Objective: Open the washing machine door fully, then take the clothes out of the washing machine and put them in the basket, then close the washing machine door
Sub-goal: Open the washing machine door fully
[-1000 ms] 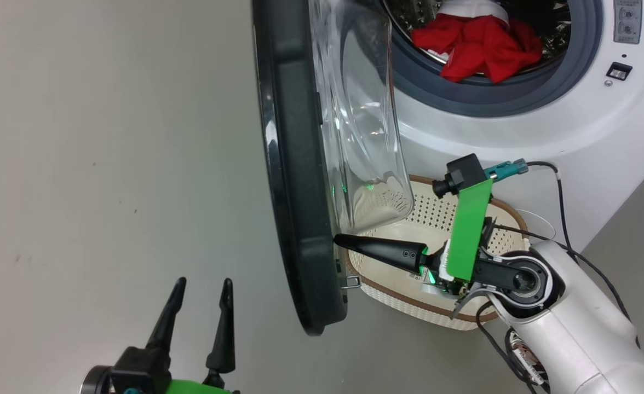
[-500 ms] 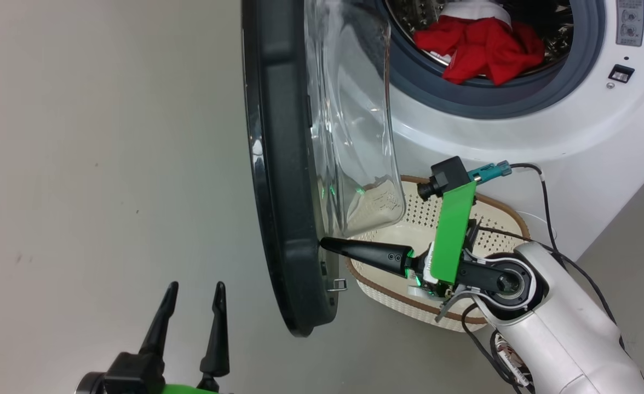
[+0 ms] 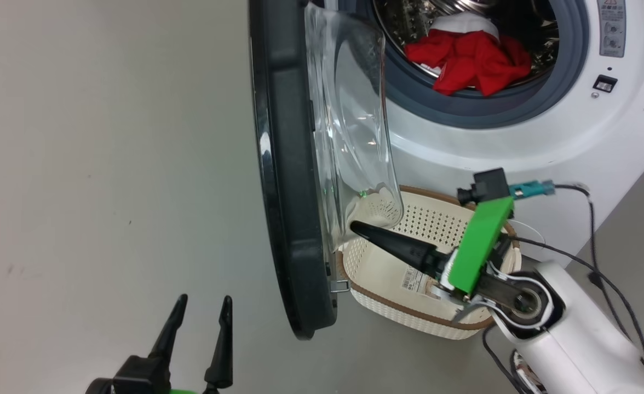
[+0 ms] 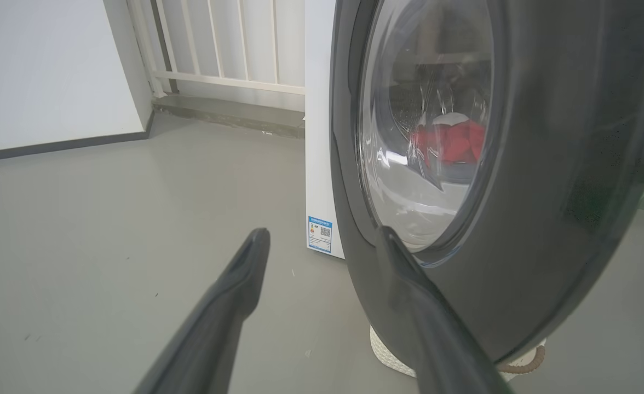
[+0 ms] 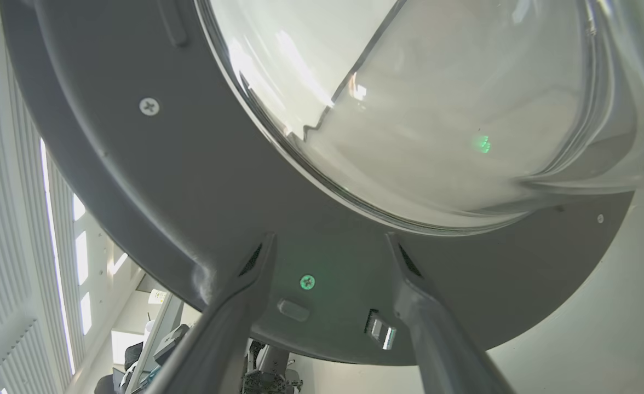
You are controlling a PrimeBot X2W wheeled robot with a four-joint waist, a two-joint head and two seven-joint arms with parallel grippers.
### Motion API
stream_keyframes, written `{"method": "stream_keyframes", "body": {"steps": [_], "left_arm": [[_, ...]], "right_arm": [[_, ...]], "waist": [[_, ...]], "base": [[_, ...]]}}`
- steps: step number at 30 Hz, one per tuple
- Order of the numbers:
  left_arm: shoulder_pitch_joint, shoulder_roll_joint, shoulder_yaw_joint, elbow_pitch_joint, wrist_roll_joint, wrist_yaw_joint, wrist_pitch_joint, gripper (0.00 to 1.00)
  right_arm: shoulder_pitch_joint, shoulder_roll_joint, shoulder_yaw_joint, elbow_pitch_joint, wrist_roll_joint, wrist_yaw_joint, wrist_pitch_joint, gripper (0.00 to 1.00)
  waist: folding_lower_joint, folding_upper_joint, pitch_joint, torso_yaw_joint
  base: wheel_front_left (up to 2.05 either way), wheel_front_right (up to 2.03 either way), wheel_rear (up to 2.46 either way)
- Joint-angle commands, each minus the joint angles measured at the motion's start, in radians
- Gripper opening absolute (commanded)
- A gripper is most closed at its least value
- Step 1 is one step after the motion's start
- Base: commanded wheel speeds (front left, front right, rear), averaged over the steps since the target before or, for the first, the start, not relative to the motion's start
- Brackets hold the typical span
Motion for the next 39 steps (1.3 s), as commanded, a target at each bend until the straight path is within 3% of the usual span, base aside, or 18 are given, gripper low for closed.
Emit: {"method": "stream_keyframes", "body": {"steps": [1, 18, 29, 36, 39], "left_arm": [[-0.028, 0.011, 0.040, -0.008, 0.005, -0.014, -0.012, 1.00], [-0.049, 0.011, 0.079, 0.042, 0.033, -0.052, -0.012, 1.00], [-0.050, 0.011, 0.094, 0.053, 0.037, -0.051, -0.012, 1.00], [-0.050, 0.011, 0.097, 0.059, 0.040, -0.046, -0.012, 1.00], [-0.049, 0.011, 0.099, 0.058, 0.043, -0.044, -0.012, 1.00]], "right_arm": [[0.022, -0.010, 0.003, -0.031, -0.027, 0.007, -0.037, 1.00], [0.151, -0.176, 0.113, 0.045, -0.191, 0.007, -0.452, 1.00], [0.148, -0.256, 0.290, 0.141, -0.317, 0.007, -0.755, 1.00], [0.122, -0.267, 0.334, 0.182, -0.388, 0.007, -0.838, 1.00], [0.123, -0.259, 0.257, 0.163, -0.480, 0.007, -0.840, 1.00]], "waist": [[0.0000, 0.0000, -0.008, -0.005], [0.0000, 0.0000, -0.024, -0.052], [0.0000, 0.0000, -0.022, -0.078], [0.0000, 0.0000, -0.022, -0.090], [0.0000, 0.0000, -0.021, -0.096]], "base": [[0.00, 0.00, 0.00], [0.00, 0.00, 0.00], [0.00, 0.00, 0.00], [0.00, 0.00, 0.00], [0.00, 0.00, 0.00]]}}
